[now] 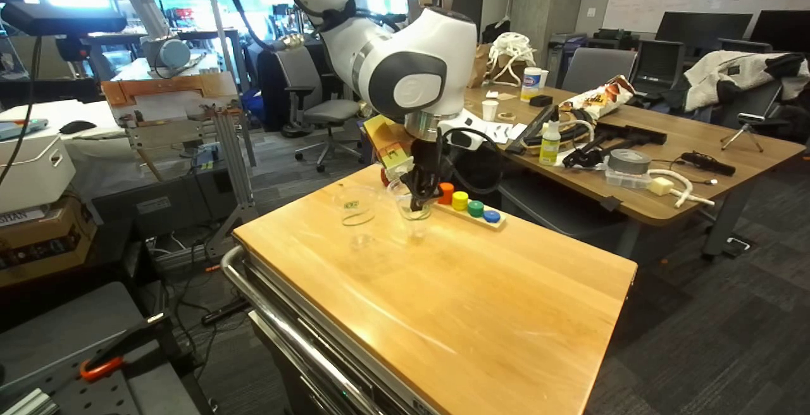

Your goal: Stack the clear cups together

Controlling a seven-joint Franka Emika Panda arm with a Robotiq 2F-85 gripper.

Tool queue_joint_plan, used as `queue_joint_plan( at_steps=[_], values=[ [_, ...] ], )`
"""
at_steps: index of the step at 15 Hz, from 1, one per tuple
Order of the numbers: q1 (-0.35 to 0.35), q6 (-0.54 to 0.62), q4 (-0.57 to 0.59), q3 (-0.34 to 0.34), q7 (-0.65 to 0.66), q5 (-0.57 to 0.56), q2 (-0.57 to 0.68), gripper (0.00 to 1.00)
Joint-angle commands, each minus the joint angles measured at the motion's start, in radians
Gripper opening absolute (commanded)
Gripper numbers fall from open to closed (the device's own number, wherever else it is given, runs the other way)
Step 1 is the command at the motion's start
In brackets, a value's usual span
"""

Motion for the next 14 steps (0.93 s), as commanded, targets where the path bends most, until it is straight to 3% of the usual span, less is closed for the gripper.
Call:
queue_joint_plan(
  at_steps=[1, 6, 14],
  values=[
    [0.008, -0.103, 0.029, -0.019, 0.069, 0.011, -0.07, 0.01],
    [0.014, -0.217, 0.056, -0.018, 0.11, 0.023, -0.164, 0.01],
    [0.046, -0.257, -0.087, -0.008, 0.102, 0.018, -0.352, 0.01]
  ],
)
